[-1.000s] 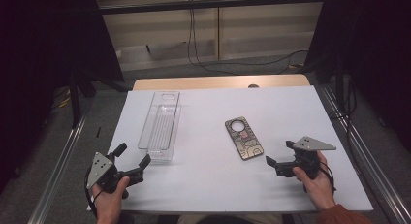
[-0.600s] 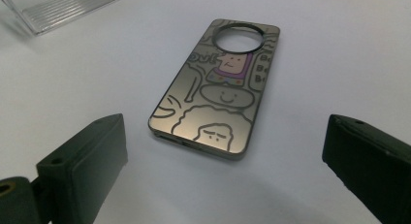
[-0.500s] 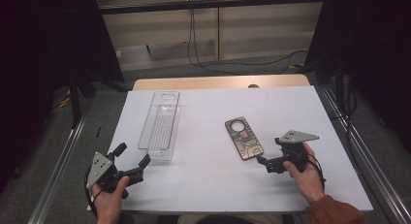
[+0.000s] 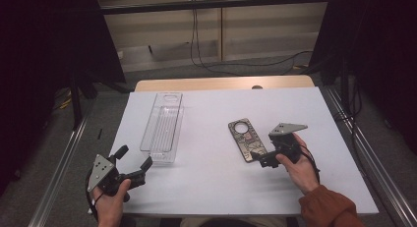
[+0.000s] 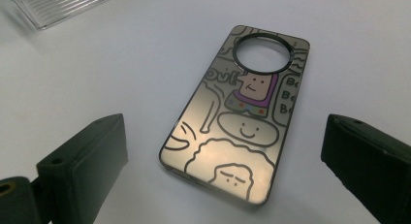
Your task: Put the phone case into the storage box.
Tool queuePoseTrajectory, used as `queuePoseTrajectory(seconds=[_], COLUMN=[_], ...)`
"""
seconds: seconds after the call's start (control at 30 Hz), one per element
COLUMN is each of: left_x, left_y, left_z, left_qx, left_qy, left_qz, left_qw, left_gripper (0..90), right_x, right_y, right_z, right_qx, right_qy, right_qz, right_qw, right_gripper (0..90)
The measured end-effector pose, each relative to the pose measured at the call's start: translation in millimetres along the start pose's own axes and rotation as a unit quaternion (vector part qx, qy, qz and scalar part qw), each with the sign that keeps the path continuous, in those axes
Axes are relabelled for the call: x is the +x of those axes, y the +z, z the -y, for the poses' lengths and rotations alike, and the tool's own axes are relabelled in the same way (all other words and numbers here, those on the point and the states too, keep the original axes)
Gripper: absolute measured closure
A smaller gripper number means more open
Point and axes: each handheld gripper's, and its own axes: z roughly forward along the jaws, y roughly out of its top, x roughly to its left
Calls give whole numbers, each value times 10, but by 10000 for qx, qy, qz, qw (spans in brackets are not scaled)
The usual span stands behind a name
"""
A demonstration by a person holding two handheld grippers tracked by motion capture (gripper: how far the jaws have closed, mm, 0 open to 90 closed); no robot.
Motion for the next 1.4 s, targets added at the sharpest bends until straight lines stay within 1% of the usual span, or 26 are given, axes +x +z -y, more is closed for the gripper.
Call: queuePoseTrajectory(seconds=[0.17, 0.23, 0.3, 0.33, 0.37, 0.43, 0.47, 0.53, 0.57, 0.6, 0.73, 0.77, 0.8, 0.9, 0.93, 0.97, 1.0, 1.1, 1.13, 1.17, 1.2, 1.23, 1.27, 1.3, 1.33, 1.4], left_x=[6, 11, 6, 11, 20, 23, 23, 28, 29, 25, 24, 26, 29, 29, 23, 23, 31, 35, 28, 28, 32, 32, 37, 39, 35, 35], left_y=[13, 20, 29, 31, 32, 51, 61, 73, 73, 72, 67, 64, 62, 54, 49, 49, 43, 35, 28, 28, 22, 22, 17, 15, 21, 23], left_z=[-6, -7, -5, -6, -7, -4, -4, -3, -3, -2, 0, 1, 3, 5, 4, 4, 6, 6, 8, 8, 11, 11, 10, 11, 13, 14], left_qx=[-28, -24, -37, -23, -7, -18, -14, -13, 6, 19, 22, 29, 38, 36, 44, 44, 42, 43, 29, 29, 11, 11, 35, 47, 24, 22], left_qy=[-42, -41, -102, -95, -54, -102, -127, -119, -98, -101, -92, -87, -71, -76, -97, -97, -75, -74, -113, -113, -119, -119, -84, -73, -112, -118], left_qz=[12, 8, 12, 35, -22, 13, 38, 39, 30, 44, 34, 27, 52, 42, -8, -8, -5, 64, 1, 1, 55, 55, 29, 37, 21, 26], left_qw=[10000, 10000, 9999, 9999, 10000, 9999, 9999, 9999, 9999, 9999, 9999, 10000, 10000, 10000, 9999, 9999, 10000, 9999, 9999, 9999, 9999, 9999, 10000, 10000, 9999, 9999], left_gripper=[37, 37, 37, 37, 37, 37, 37, 37, 37, 37, 37, 37, 37, 37, 37, 37, 37, 37, 37, 37, 37, 37, 37, 37, 37, 37], right_x=[-12, -12, -27, -40, -50, -56, -91, -103, -107, -130, -153, -167, -175, -190, -196, -196, -211, -211, -227, -227, -236, -236, -249, -249, -259, -265], right_y=[63, 90, 113, 138, 152, 170, 219, 237, 254, 288, 321, 350, 399, 450, 495, 495, 537, 565, 602, 602, 627, 627, 660, 660, 699, 715], right_z=[-46, -66, -93, -129, -145, -156, -158, -154, -153, -173, -246, -263, -309, -333, -363, -363, -386, -416, -446, -446, -470, -470, -478, -478, -486, -496], right_qx=[27, 151, 176, 215, 216, 226, 290, 387, 477, 515, 548, 601, 851, 896, 1053, 1053, 1074, 1207, 1396, 1396, 1509, 1509, 1638, 1638, 1766, 1809], right_qy=[71, 50, 87, 132, 146, 233, 399, 459, 502, 428, 452, 522, 543, 520, 413, 413, 430, 438, 400, 400, 396, 396, 429, 429, 460, 478], right_qz=[19, 65, 38, 17, 7, -7, -138, -155, -126, -95, 54, 14, 101, 65, 64, 64, -34, 10, -78, -78, -13, -13, -32, -32, -31, -34], right_qw=[10000, 9999, 9998, 9997, 9997, 9995, 9987, 9981, 9975, 9977, 9975, 9968, 9948, 9946, 9936, 9936, 9933, 9917, 9894, 9894, 9877, 9877, 9856, 9856, 9832, 9823], right_gripper=[20, 20, 19, 18, 18, 18, 15, 16, 21, 33, 29, 29, 36, 36, 43, 43, 41, 35, 43, 43, 89, 89, 92, 92, 80, 80])
